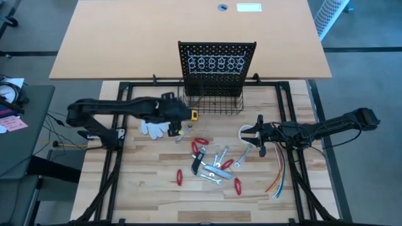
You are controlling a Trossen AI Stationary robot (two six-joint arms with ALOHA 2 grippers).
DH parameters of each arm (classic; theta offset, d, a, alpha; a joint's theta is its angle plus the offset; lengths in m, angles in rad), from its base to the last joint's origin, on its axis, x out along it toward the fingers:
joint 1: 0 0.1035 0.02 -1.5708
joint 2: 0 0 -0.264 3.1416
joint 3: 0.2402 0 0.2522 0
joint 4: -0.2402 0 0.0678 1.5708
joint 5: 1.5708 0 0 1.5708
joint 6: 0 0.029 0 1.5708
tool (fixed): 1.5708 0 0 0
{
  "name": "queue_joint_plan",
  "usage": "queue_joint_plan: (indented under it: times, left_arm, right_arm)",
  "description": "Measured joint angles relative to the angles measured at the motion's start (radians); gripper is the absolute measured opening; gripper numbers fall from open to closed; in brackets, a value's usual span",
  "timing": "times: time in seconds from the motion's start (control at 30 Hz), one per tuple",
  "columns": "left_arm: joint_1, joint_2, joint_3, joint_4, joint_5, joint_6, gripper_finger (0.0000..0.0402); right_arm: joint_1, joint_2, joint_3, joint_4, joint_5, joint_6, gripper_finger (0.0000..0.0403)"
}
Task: Hang tools onto peg board
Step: Put the black cutter into the black wire basket of the pegboard
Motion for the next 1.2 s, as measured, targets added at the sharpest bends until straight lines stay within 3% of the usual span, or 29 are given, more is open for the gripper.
queue_joint_plan:
  times: [0.27, 0.4, 0.57, 0.7, 0.87, 0.97, 1.2]
  left_arm:
    - [-0.198, -0.153, -0.227, 0.109, -0.172, -0.279, 0.0299]
    - [-0.311, -0.186, -0.391, 0.282, -0.255, -0.417, 0.0299]
    - [-0.425, -0.159, -0.589, 0.589, -0.383, -0.538, 0.0299]
    - [-0.478, -0.1, -0.688, 0.76, -0.401, -0.615, 0.0299]
    - [-0.509, 0.0, -0.714, 0.819, -0.415, -0.712, 0.0299]
    - [-0.519, 0.065, -0.714, 0.853, -0.441, -0.745, 0.0299]
    - [-0.549, 0.167, -0.714, 0.89, -0.466, -0.798, 0.0299]
  right_arm:
    - [0.056, 0.0, 0.0, -0.002, -0.034, -0.036, 0.014]
    - [0.103, 0.04, 0.0, 0.091, -0.078, -0.045, 0.014]
    - [0.102, 0.22, 0.032, 0.207, -0.063, -0.033, 0.0148]
    - [0.072, 0.426, 0.162, 0.192, -0.056, -0.036, 0.0172]
    - [0.068, 0.674, 0.411, -0.036, -0.085, -0.134, 0.0225]
    - [0.063, 0.806, 0.564, -0.163, -0.157, -0.216, 0.0251]
    - [0.051, 1.062, 0.864, -0.392, -0.202, -0.443, 0.026]
